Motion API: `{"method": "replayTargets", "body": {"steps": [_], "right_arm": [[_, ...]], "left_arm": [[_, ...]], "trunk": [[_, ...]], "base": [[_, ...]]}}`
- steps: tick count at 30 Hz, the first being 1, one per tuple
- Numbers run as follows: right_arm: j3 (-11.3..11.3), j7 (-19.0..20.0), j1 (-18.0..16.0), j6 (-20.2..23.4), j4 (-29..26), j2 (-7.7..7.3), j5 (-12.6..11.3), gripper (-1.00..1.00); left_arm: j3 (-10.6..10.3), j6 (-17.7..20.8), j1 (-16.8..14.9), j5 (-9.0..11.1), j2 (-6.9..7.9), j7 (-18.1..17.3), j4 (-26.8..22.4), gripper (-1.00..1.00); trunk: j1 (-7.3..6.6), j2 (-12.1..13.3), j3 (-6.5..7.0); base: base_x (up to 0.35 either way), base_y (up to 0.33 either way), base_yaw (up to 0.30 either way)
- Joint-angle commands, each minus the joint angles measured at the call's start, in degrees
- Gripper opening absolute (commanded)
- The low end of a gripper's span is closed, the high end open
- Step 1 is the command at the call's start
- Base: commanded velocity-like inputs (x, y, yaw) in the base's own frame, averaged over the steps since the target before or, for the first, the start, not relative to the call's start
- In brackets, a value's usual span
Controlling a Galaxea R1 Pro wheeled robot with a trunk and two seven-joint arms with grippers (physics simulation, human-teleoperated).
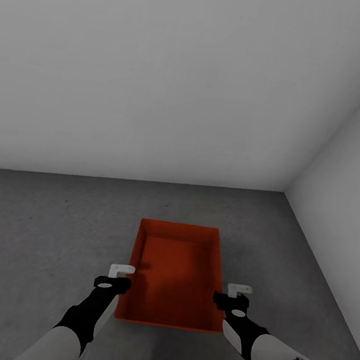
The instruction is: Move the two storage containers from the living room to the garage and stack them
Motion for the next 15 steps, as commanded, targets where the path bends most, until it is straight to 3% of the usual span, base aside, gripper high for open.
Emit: {"method": "replayTargets", "body": {"steps": [1,15], "right_arm": [[0.45,-0.23,-0.02,-0.17,-0.03,-0.01,-0.57,1.0],[0.45,-0.23,-0.01,-0.17,-0.03,-0.02,-0.54,1.0]], "left_arm": [[0.12,0.37,-0.01,-0.4,-0.04,0.06,-0.11,1.0],[0.13,0.42,-0.01,-0.4,-0.04,0.05,-0.11,1.0]], "trunk": [[0.0,-0.02,-0.04],[0.0,-0.02,-0.04]], "base": [[0.0,0.0,0.0],[0.0,0.0,0.0]]}}
